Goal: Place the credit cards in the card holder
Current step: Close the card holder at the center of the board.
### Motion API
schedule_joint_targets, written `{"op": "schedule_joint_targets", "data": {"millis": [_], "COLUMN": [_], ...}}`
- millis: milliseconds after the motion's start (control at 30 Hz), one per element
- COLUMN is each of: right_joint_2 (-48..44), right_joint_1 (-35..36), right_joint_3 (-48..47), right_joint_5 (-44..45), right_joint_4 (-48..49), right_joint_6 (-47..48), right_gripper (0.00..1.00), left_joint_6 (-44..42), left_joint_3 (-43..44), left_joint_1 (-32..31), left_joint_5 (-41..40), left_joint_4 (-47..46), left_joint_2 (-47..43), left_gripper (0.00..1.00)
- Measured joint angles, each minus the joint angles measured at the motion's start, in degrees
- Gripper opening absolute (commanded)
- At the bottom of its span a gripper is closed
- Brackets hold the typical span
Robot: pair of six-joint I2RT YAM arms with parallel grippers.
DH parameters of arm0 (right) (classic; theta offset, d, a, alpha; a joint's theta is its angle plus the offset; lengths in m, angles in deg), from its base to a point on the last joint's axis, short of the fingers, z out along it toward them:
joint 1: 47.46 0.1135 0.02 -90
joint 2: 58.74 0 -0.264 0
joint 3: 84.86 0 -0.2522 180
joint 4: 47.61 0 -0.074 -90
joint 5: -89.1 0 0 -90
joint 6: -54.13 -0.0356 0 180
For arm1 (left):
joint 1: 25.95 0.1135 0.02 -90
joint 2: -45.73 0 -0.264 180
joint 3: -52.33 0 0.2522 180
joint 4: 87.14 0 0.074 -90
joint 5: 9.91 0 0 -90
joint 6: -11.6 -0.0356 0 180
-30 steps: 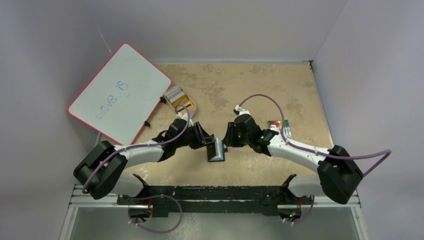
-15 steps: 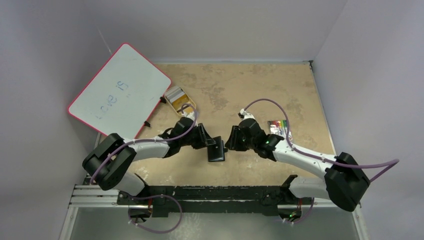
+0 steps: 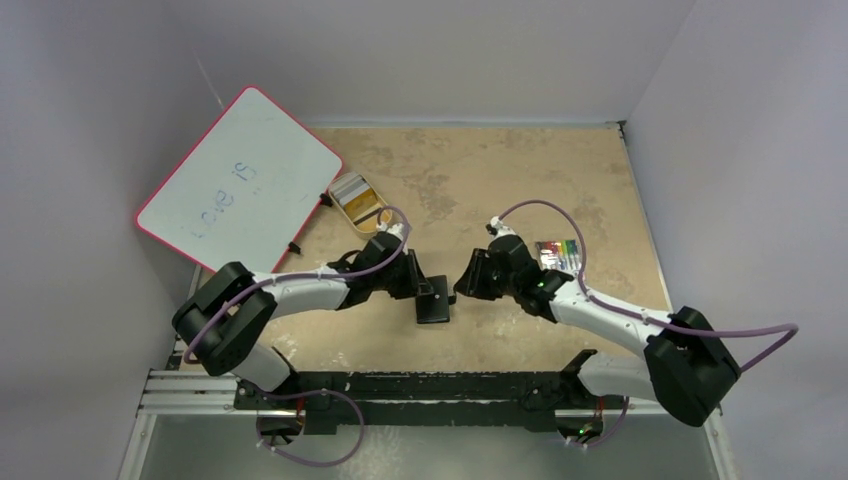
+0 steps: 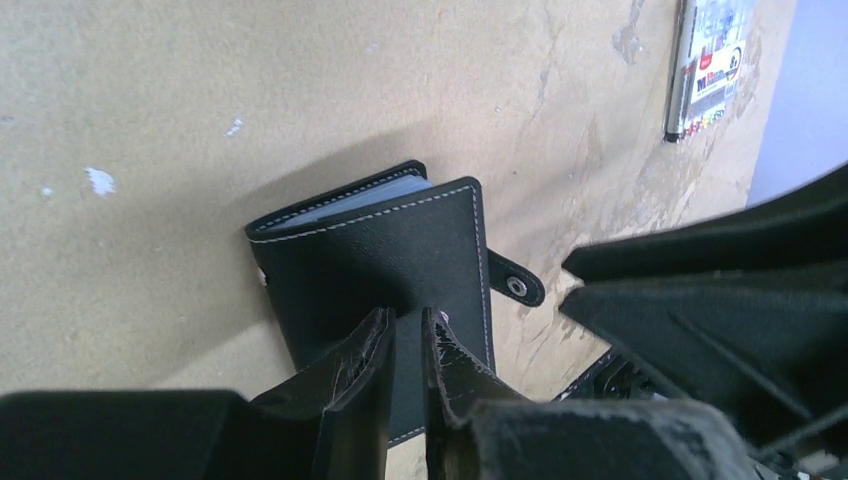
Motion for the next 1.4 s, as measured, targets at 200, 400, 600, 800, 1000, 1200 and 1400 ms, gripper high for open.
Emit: {"op": "schedule_joint_targets", "data": {"millis": [200, 400, 600, 800, 1000, 1200, 1400], "right_joint_2": [-0.61, -0.87, -0.52, 0.52, 0.52, 0.5, 0.35], "right_joint_1": [-3.26, -4.24, -4.96, -5.03, -5.03, -5.11, -6.32], "right_joint_3": [2.25, 5.25, 7.72, 7.74, 7.74, 7.74, 7.74], "right_joint_5": [-4.02, -6.99, -9.94, -13.11, -14.21, -14.08, -14.03], "right_joint_4": [2.78, 5.84, 9.46, 13.51, 14.58, 14.4, 14.27], "right_joint_6": [0.04, -0.31, -0.72, -0.98, -0.96, -0.68, -0.11], "right_gripper": [0.26, 0.27, 0.29, 0.3, 0.28, 0.26, 0.25], "left_joint_6": [0.04, 0.04, 0.11, 0.0, 0.0, 0.07, -0.15], "left_joint_3": [0.2, 0.2, 0.22, 0.46, 0.46, 0.46, 1.66], "left_joint_1": [-1.81, -2.23, -2.36, -2.73, -2.73, -2.73, -2.73], "left_joint_5": [-0.37, -0.52, -0.76, -4.74, -6.82, -6.69, -7.1], "left_joint_4": [0.22, -0.72, -0.92, 3.21, 4.57, 4.52, 9.4], "left_joint_2": [0.79, 2.49, 2.58, -0.17, -0.63, -0.57, -4.04], "left_gripper": [0.13, 0.13, 0.16, 0.17, 0.15, 0.15, 0.17]}}
